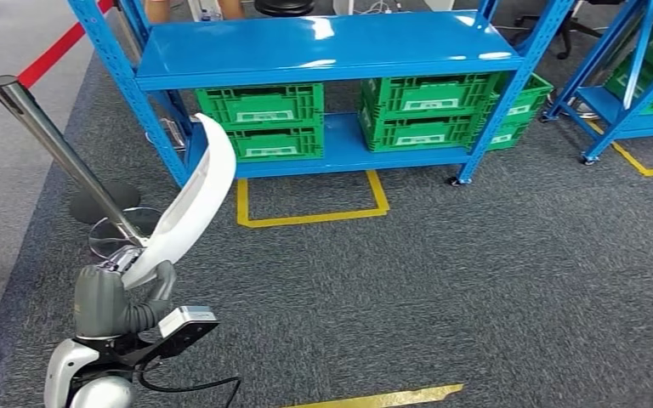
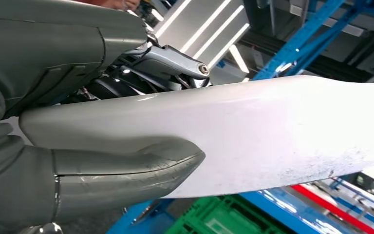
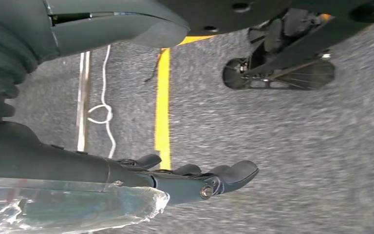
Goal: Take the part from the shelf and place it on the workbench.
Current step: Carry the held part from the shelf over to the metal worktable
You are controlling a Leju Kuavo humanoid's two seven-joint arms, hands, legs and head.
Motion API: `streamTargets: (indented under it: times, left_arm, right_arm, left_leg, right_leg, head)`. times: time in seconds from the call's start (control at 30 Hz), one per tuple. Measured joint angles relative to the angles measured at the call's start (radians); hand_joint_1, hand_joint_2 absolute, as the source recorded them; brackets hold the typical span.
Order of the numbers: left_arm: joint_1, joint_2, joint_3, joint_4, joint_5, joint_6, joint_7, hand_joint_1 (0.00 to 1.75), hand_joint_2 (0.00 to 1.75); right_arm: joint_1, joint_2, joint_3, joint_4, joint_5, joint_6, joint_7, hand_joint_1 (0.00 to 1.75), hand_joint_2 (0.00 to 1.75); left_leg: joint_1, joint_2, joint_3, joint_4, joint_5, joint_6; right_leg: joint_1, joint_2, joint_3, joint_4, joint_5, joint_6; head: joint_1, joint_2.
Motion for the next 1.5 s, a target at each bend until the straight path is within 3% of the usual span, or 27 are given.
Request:
streamTargets:
  times: [0.07,0.13,0.17,0.23,0.3,0.37,0.4,0.43,0.47,0.5,0.57,0.63,0.7,0.77,0.83,0.9,0.93,0.97,1.03,1.1,1.13,1.2,1.27,1.33,1.4,1.43,1.5]
  left_arm:
    - [0.001,0.0,0.001,0.0,0.001,0.0,0.0,1.75,1.75]
    - [0.001,0.0,0.002,0.0,0.002,-0.001,-0.002,1.75,1.75]
    - [0.001,0.0,0.002,0.0,0.004,-0.002,-0.003,1.75,1.75]
    - [0.001,0.0,0.002,0.001,0.008,-0.003,-0.005,1.75,1.75]
    - [0.003,0.001,0.003,0.001,0.013,-0.005,-0.006,1.75,1.75]
    - [0.005,0.003,0.003,0.004,0.017,-0.006,-0.008,1.75,1.75]
    - [0.006,0.004,0.003,0.006,0.02,-0.007,-0.009,1.75,1.75]
    - [0.006,0.005,0.003,0.007,0.022,-0.008,-0.01,1.75,1.75]
    - [0.006,0.005,0.004,0.008,0.025,-0.009,-0.01,1.75,1.75]
    - [0.006,0.005,0.004,0.009,0.027,-0.01,-0.01,1.75,1.75]
    - [0.005,0.007,0.004,0.009,0.029,-0.012,-0.011,1.75,1.75]
    - [0.004,0.008,0.005,0.01,0.031,-0.014,-0.011,1.75,1.75]
    - [-0.002,0.007,0.005,0.011,0.031,-0.016,-0.012,1.75,1.75]
    - [-0.005,0.006,0.006,0.011,0.032,-0.018,-0.012,1.75,1.75]
    - [-0.003,0.006,0.007,0.012,0.032,-0.019,-0.012,1.75,1.75]
    - [-0.001,0.006,0.008,0.015,0.032,-0.02,-0.012,1.75,1.75]
    - [-0.001,0.006,0.008,0.017,0.032,-0.02,-0.012,1.75,1.75]
    - [-0.001,0.006,0.008,0.018,0.032,-0.02,-0.012,1.75,1.75]
    - [-0.001,0.006,0.009,0.019,0.032,-0.02,-0.012,1.75,1.75]
    - [-0.002,0.006,0.009,0.02,0.032,-0.02,-0.012,1.75,1.75]
    - [-0.002,0.006,0.009,0.02,0.032,-0.02,-0.012,1.75,1.75]
    - [-0.003,0.006,0.01,0.02,0.032,-0.02,-0.012,1.75,1.75]
    - [-0.004,0.007,0.01,0.02,0.032,-0.02,-0.012,1.75,1.75]
    - [-0.002,0.008,0.01,0.02,0.032,-0.02,-0.012,1.75,1.75]
    - [-0.001,0.009,0.01,0.022,0.032,-0.02,-0.012,1.75,1.75]
    - [0.0,0.01,0.01,0.022,0.033,-0.021,-0.012,1.75,1.75]
    - [-0.001,0.011,0.01,0.023,0.033,-0.025,-0.012,1.75,1.75]
  right_arm:
    - [-0.004,0.0,-0.002,-0.001,0.001,0.0,-0.001,0.0,1.75]
    - [-0.008,-0.001,-0.003,-0.001,0.003,0.0,-0.002,0.0,1.75]
    - [-0.007,-0.001,-0.004,-0.001,0.004,0.0,-0.003,0.0,1.75]
    - [-0.004,-0.001,-0.005,-0.001,0.007,0.001,-0.005,0.0,1.75]
    - [-0.002,0.0,-0.006,-0.001,0.011,0.001,-0.008,0.0,1.75]
    - [-0.003,0.0,-0.006,-0.001,0.016,0.0,-0.01,0.0,1.75]
    - [-0.003,0.0,-0.008,-0.001,0.018,0.0,-0.011,0.0,1.75]
    - [-0.002,0.0,-0.009,-0.001,0.02,-0.001,-0.011,0.0,1.75]
    - [-0.001,0.0,-0.012,-0.001,0.021,-0.001,-0.01,0.0,1.75]
    - [-0.001,0.0,-0.013,-0.001,0.021,-0.001,-0.01,0.0,1.75]
    - [-0.003,0.001,-0.016,-0.001,0.022,-0.002,-0.008,0.0,1.75]
    - [-0.004,0.002,-0.018,-0.001,0.023,-0.002,-0.006,0.0,1.75]
    - [-0.002,0.003,-0.022,-0.001,0.024,-0.003,-0.005,0.0,1.75]
    - [0.0,0.003,-0.026,-0.001,0.025,-0.004,-0.003,0.0,1.75]
    - [-0.002,0.003,-0.029,-0.001,0.025,-0.004,-0.003,0.0,1.75]
    - [-0.003,0.003,-0.03,-0.001,0.025,-0.004,-0.003,0.0,1.75]
    - [-0.002,0.003,-0.031,-0.001,0.025,-0.004,-0.003,0.0,1.75]
    - [0.0,0.003,-0.031,-0.001,0.025,-0.004,-0.003,0.0,1.75]
    - [0.0,0.003,-0.031,-0.001,0.025,-0.004,-0.003,0.0,1.75]
    - [-0.004,0.003,-0.032,-0.001,0.025,-0.004,-0.003,0.0,1.75]
    - [-0.005,0.003,-0.032,-0.001,0.025,-0.004,-0.003,0.0,1.75]
    - [-0.002,0.003,-0.033,-0.001,0.025,-0.004,-0.003,0.0,1.75]
    - [-0.001,0.003,-0.033,-0.001,0.026,-0.004,-0.003,0.0,1.75]
    - [-0.004,0.003,-0.034,-0.001,0.026,-0.004,-0.003,0.0,1.75]
    - [-0.005,0.003,-0.034,-0.001,0.027,-0.004,-0.003,0.0,1.75]
    - [-0.004,0.003,-0.034,-0.001,0.027,-0.004,-0.003,0.0,1.75]
    - [-0.002,0.003,-0.035,-0.001,0.029,-0.006,-0.003,0.0,1.75]
  left_leg:
    - [-0.003,0.016,-0.017,0.017,0.004,-0.008]
    - [-0.006,0.036,-0.024,0.03,0.008,-0.017]
    - [-0.006,0.046,-0.025,0.033,0.01,-0.022]
    - [0.0,0.019,-0.033,0.057,-0.013,-0.037]
    - [0.008,-0.035,-0.063,0.146,-0.086,-0.053]
    - [0.013,-0.056,-0.104,0.269,-0.153,-0.059]
    - [0.013,-0.058,-0.111,0.303,-0.16,-0.06]
    - [0.013,-0.06,-0.103,0.301,-0.146,-0.058]
    - [0.013,-0.065,-0.079,0.263,-0.115,-0.055]
    - [0.013,-0.078,-0.044,0.201,-0.08,-0.049]
    - [0.014,-0.118,0.017,0.091,-0.039,-0.036]
    - [0.014,-0.135,0.034,0.052,-0.037,-0.029]
    - [0.015,-0.114,0.032,0.034,-0.036,-0.023]
    - [0.02,-0.089,0.029,0.017,-0.03,-0.013]
    - [0.019,-0.064,0.022,0.014,-0.024,-0.006]
    - [0.015,-0.037,0.017,0.015,-0.022,-0.005]
    - [0.014,-0.025,0.015,0.015,-0.021,-0.006]
    - [0.014,-0.012,0.015,0.016,-0.02,-0.007]
    - [0.012,0.009,0.015,0.019,-0.021,-0.01]
    - [0.006,0.027,0.013,0.026,-0.023,-0.018]
    - [0.003,0.035,0.012,0.028,-0.022,-0.023]
    - [0.003,0.048,0.011,0.032,-0.023,-0.033]
    - [0.008,0.016,0.0,0.067,-0.056,-0.046]
    - [0.014,-0.037,-0.044,0.178,-0.126,-0.055]
    - [0.017,-0.056,-0.092,0.296,-0.177,-0.059]
    - [0.017,-0.058,-0.098,0.313,-0.174,-0.058]
    - [0.019,-0.068,-0.058,0.238,-0.116,-0.054]
  right_leg:
    - [0.004,-0.04,0.107,-0.145,-0.012,-0.004]
    - [0.009,-0.048,0.151,-0.225,-0.046,-0.016]
    - [0.008,-0.038,0.148,-0.233,-0.05,-0.026]
    - [0.005,-0.018,0.138,-0.235,-0.04,-0.042]
    - [0.003,0.0,0.131,-0.236,-0.026,-0.054]
    - [0.003,0.022,0.119,-0.233,-0.013,-0.058]
    - [0.004,0.035,0.11,-0.23,-0.008,-0.057]
    - [0.004,0.048,0.103,-0.226,-0.004,-0.056]
    - [0.004,0.061,0.097,-0.222,-0.002,-0.055]
    - [0.004,0.074,0.092,-0.218,0.0,-0.054]
    - [0.004,0.097,0.084,-0.213,0.004,-0.047]
    - [0.002,0.117,0.074,-0.211,0.013,-0.034]
    - [0.001,0.128,0.058,-0.209,0.016,-0.022]
    - [0.004,0.094,0.027,-0.166,-0.016,-0.013]
    - [0.003,0.048,-0.028,-0.046,-0.084,-0.005]
    - [0.001,0.032,-0.071,0.062,-0.125,0.002]
    - [0.0,0.029,-0.067,0.068,-0.119,0.005]
    - [0.0,0.023,-0.043,0.033,-0.096,0.006]
    - [0.002,-0.012,0.04,-0.108,-0.038,0.004]
    - [0.007,-0.042,0.093,-0.204,-0.013,-0.008]
    - [0.009,-0.045,0.096,-0.216,-0.013,-0.015]
    - [0.008,-0.026,0.088,-0.218,-0.006,-0.03]
    - [0.004,-0.006,0.086,-0.222,0.003,-0.045]
    - [0.002,0.015,0.081,-0.222,0.011,-0.055]
    - [0.002,0.039,0.073,-0.22,0.017,-0.057]
    - [0.003,0.052,0.069,-0.218,0.018,-0.056]
    - [0.003,0.077,0.065,-0.212,0.021,-0.054]
  head:
    - [0.0,0.0]
    - [0.0,0.0]
    - [-0.001,0.0]
    - [-0.002,0.0]
    - [-0.006,0.0]
    - [-0.006,0.0]
    - [-0.007,0.0]
    - [-0.007,0.0]
    - [-0.007,0.0]
    - [-0.007,0.0]
    - [-0.006,0.0]
    - [-0.008,0.0]
    - [-0.009,0.0]
    - [-0.002,0.0]
    - [0.005,0.0]
    - [0.006,0.0]
    - [0.006,0.0]
    - [0.006,0.0]
    - [0.007,0.0]
    - [0.005,0.0]
    - [0.004,0.0]
    - [0.003,0.0]
    - [0.001,0.0]
    - [-0.003,0.0]
    - [-0.004,0.0]
    - [-0.004,0.0]
    - [-0.004,0.0]
